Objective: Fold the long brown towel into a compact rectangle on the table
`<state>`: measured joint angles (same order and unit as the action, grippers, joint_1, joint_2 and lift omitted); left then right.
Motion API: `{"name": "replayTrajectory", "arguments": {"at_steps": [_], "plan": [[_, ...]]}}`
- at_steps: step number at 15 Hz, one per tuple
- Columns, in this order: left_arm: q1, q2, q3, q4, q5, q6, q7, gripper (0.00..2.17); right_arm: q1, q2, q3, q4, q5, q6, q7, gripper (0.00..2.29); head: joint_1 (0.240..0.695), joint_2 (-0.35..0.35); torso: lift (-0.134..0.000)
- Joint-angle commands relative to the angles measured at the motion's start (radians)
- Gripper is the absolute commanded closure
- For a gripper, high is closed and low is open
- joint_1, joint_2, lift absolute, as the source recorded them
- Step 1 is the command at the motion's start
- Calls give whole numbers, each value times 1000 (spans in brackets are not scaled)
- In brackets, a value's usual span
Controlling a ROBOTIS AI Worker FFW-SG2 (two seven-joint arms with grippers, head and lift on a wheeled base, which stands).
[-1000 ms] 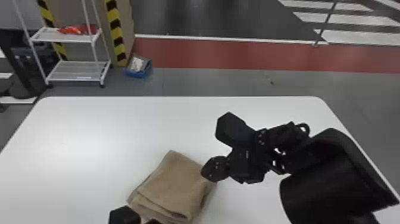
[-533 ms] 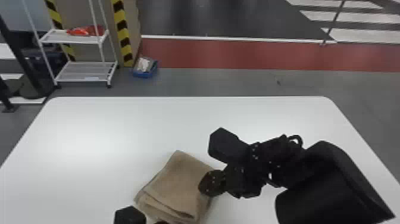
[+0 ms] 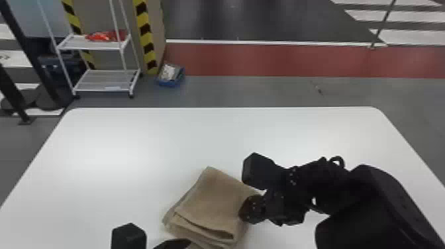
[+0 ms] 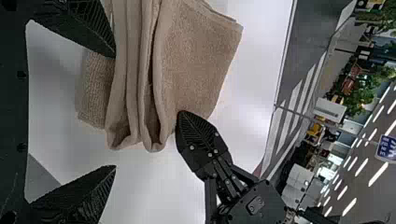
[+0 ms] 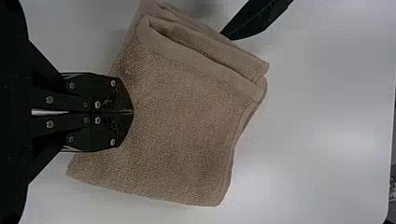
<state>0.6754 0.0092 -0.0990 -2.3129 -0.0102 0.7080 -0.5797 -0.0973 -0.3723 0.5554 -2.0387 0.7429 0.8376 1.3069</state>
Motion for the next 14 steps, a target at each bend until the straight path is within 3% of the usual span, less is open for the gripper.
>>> {"name": "replayTrajectory", "arguments": {"at_steps": [1,7,11,12,14], "plan": [[6,-12,41,-10,27,0,0,29,-10,4,3,26,24,-16,-8,1713,695,-14,-125],[16,-12,131,-43,92,6,-2,36,-62,10,-6,91,70,-13,-51,1713,695,20,-125],[19,-12,148,-46,107,9,-2,46,-108,52,-15,173,99,-16,-121,1713,695,18,-125],[19,-12,150,-46,111,9,0,66,-104,69,-45,169,81,-13,-132,1713,695,17,-125],[10,-12,157,-46,111,9,3,70,-88,73,-114,132,6,-4,-132,1713,695,18,-125]]}}
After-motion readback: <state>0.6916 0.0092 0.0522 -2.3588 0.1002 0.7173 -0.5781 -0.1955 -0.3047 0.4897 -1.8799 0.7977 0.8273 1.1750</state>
